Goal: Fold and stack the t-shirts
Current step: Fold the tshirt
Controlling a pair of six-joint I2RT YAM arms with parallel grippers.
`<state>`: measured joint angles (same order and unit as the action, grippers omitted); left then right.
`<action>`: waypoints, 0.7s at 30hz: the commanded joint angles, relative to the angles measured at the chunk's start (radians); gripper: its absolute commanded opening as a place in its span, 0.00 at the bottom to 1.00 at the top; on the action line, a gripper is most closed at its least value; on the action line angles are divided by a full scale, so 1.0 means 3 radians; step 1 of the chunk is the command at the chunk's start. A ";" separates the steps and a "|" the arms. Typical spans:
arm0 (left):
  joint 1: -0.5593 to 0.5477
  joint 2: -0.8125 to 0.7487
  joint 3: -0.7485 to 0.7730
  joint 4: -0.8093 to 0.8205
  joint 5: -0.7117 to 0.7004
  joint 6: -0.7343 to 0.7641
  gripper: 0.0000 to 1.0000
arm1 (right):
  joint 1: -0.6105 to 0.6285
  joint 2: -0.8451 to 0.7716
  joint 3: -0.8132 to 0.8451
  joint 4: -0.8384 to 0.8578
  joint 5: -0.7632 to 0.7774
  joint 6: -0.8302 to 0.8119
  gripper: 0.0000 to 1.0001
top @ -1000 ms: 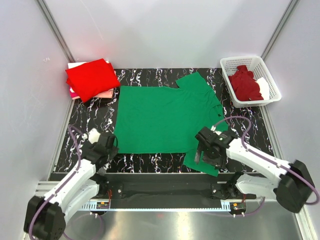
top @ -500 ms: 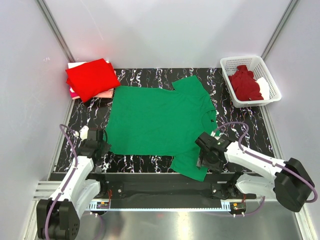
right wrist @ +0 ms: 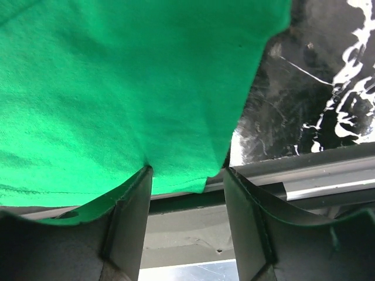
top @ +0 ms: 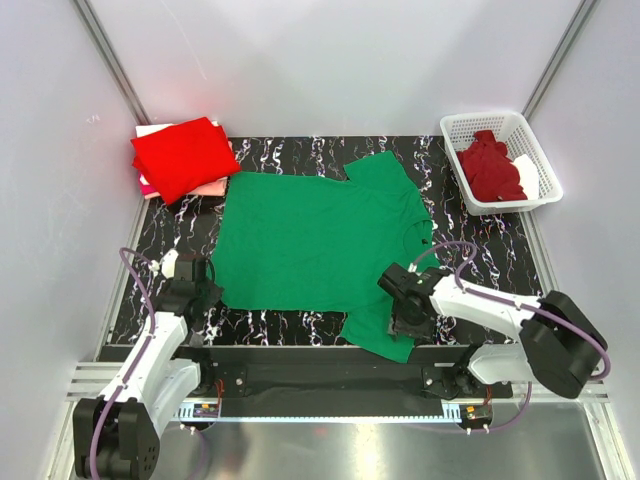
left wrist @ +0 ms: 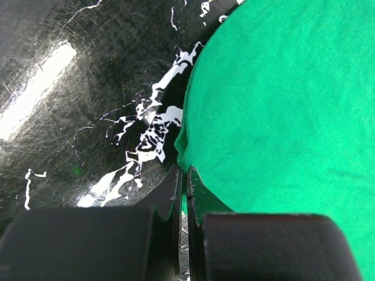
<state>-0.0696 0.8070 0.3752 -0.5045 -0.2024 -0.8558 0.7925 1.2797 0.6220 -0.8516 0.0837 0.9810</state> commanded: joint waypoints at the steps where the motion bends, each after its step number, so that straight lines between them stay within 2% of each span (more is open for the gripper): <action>1: 0.0017 -0.0006 0.0012 0.0148 0.0066 0.0056 0.00 | 0.0053 0.0162 0.0181 0.0072 0.0176 -0.0069 0.59; 2: 0.0017 -0.0021 0.0012 0.0133 0.0066 0.0066 0.00 | 0.0048 0.0193 0.0222 0.0073 0.0201 -0.0094 0.59; 4: 0.0017 -0.0041 0.0007 0.0122 0.0056 0.0076 0.00 | 0.0048 0.0239 0.0238 0.0118 0.0278 -0.0145 0.52; 5: 0.0017 -0.0051 0.0017 0.0107 0.0056 0.0086 0.00 | 0.0048 0.0254 0.0243 0.0149 0.0283 -0.0156 0.47; 6: 0.0017 -0.0057 0.0017 0.0102 0.0046 0.0097 0.00 | 0.0048 0.0285 0.0258 0.0149 0.0293 -0.0161 0.34; 9: 0.0017 -0.0077 0.0007 0.0107 0.0076 0.0102 0.00 | 0.0048 0.0265 0.0243 0.0159 0.0299 -0.0161 0.19; 10: 0.0017 -0.0077 -0.0003 0.0122 0.0081 0.0097 0.00 | 0.0053 0.0214 0.0233 0.0159 0.0294 -0.0136 0.11; 13: 0.0017 -0.0072 -0.0003 0.0117 0.0112 0.0097 0.00 | 0.0048 0.0046 0.0187 0.0088 0.0329 -0.0059 0.00; 17: 0.0012 -0.0189 -0.0008 0.0010 0.0336 0.0082 0.00 | 0.0048 -0.0287 0.0151 -0.0111 0.0355 0.0033 0.00; 21: -0.0146 -0.0368 -0.0054 -0.0082 0.0485 -0.0056 0.00 | 0.0053 -0.0940 0.0197 -0.0540 0.0426 0.0232 0.00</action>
<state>-0.0834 0.7311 0.3664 -0.5259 -0.1261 -0.8463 0.7986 1.1248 0.6666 -0.8928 0.1513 0.9791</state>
